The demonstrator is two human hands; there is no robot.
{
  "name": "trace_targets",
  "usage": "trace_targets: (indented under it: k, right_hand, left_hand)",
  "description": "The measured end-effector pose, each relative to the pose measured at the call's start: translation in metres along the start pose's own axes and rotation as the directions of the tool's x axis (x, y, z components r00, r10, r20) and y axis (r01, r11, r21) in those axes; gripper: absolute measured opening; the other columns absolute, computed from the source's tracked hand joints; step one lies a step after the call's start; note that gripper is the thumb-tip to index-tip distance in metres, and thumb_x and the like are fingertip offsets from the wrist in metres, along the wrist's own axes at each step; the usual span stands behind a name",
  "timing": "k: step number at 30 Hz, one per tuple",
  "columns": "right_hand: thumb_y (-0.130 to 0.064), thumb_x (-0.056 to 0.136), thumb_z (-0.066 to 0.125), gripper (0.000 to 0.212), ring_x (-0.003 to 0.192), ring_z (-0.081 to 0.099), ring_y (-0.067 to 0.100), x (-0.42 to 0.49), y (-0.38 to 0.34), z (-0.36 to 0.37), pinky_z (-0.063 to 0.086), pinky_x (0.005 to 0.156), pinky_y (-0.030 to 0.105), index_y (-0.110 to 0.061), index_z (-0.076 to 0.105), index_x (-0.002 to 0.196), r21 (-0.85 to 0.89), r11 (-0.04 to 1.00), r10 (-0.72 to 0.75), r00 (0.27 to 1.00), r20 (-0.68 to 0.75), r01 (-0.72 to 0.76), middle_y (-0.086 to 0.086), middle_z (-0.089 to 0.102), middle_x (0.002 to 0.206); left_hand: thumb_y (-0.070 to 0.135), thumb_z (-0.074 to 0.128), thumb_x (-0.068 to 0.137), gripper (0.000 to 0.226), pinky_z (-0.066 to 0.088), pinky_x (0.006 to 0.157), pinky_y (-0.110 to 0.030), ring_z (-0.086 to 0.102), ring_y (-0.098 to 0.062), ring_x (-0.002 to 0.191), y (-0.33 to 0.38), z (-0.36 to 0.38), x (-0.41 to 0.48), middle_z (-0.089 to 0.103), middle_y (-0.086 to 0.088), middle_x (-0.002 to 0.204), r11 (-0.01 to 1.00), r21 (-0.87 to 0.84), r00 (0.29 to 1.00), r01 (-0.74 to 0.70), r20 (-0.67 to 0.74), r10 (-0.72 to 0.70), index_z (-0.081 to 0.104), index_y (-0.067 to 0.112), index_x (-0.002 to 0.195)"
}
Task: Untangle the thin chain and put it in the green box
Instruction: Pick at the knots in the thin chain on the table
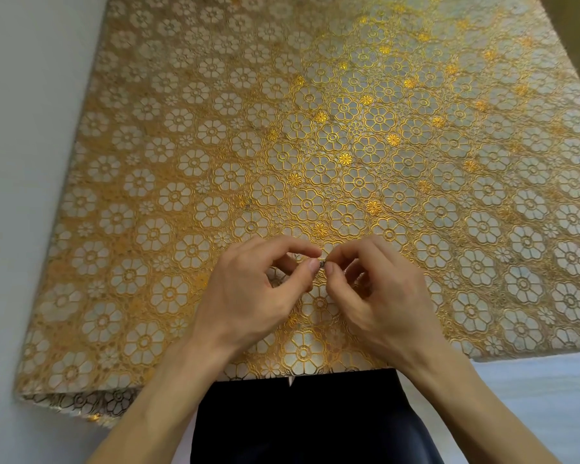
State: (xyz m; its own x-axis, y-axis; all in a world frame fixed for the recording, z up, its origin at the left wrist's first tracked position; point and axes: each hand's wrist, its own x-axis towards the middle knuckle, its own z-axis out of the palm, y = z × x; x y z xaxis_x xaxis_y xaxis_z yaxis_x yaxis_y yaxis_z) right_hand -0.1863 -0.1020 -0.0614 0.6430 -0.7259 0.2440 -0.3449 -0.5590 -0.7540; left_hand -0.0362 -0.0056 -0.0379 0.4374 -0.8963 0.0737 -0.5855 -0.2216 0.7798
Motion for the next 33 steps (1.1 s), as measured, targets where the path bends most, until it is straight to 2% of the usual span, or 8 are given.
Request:
trace_targets:
  k: [4,9,14,16,23,33]
  right_hand:
    - [-0.03,0.092,0.062,0.01,0.066,0.06,0.006,-0.001,0.002,0.0,0.052,0.059,0.031,-0.021,0.065,0.092,-0.026,0.999,-0.025,1.0,0.006,0.025,-0.014,0.058,0.087]
    - [-0.031,0.091,0.062,0.011,0.068,0.058,0.004,-0.004,0.006,0.003,0.052,0.061,0.032,-0.02,0.066,0.091,-0.051,0.998,-0.024,1.0,0.003,0.024,-0.011,0.06,0.086]
    - [-0.03,0.089,0.062,0.013,0.078,0.059,0.01,-0.007,0.008,0.01,0.048,0.07,0.025,-0.018,0.067,0.091,-0.084,0.996,-0.016,0.999,-0.031,0.013,-0.008,0.064,0.087]
    - [-0.028,0.089,0.062,0.014,0.078,0.059,0.011,-0.007,0.01,0.012,0.047,0.071,0.021,-0.016,0.068,0.09,-0.073,0.997,-0.009,0.999,-0.04,0.006,-0.006,0.065,0.086]
    - [-0.025,0.086,0.066,0.01,0.069,0.052,0.003,-0.006,0.015,0.018,0.038,0.068,0.006,-0.016,0.07,0.085,-0.022,0.998,0.051,0.996,-0.079,-0.053,-0.008,0.063,0.081]
    - [-0.031,0.09,0.06,0.014,0.077,0.055,0.011,-0.007,0.016,0.023,0.041,0.071,0.021,-0.017,0.065,0.09,-0.136,0.991,-0.02,0.998,-0.064,0.011,-0.007,0.063,0.085]
  left_hand:
    - [0.039,0.07,0.085,0.013,0.056,0.076,-0.042,0.067,-0.005,0.078,-0.002,0.001,0.0,0.072,0.017,0.078,0.997,0.052,0.998,-0.06,-0.007,0.06,0.077,0.034,0.096]
    - [0.035,0.069,0.087,0.011,0.051,0.081,-0.041,0.066,-0.007,0.082,-0.007,0.006,-0.001,0.073,0.016,0.086,0.965,0.209,0.987,-0.157,-0.005,0.162,0.076,0.028,0.093]
    - [0.033,0.067,0.088,0.015,0.05,0.081,-0.039,0.068,-0.016,0.095,-0.018,0.015,-0.001,0.072,0.008,0.102,0.92,0.3,0.956,-0.252,-0.069,0.284,0.077,0.022,0.091]
    - [0.03,0.07,0.088,0.013,0.05,0.079,-0.037,0.068,-0.017,0.094,-0.022,0.019,-0.002,0.071,0.005,0.103,0.906,0.32,0.941,-0.276,-0.104,0.323,0.077,0.02,0.09]
    - [0.028,0.072,0.089,0.012,0.052,0.072,-0.045,0.068,-0.024,0.086,-0.029,0.028,-0.003,0.071,0.0,0.097,0.896,0.342,0.916,-0.283,-0.181,0.358,0.078,0.018,0.091]
    - [0.026,0.071,0.088,0.011,0.054,0.071,-0.044,0.069,-0.022,0.086,-0.031,0.03,-0.006,0.072,0.0,0.096,0.892,0.365,0.907,-0.265,-0.221,0.359,0.076,0.016,0.088]
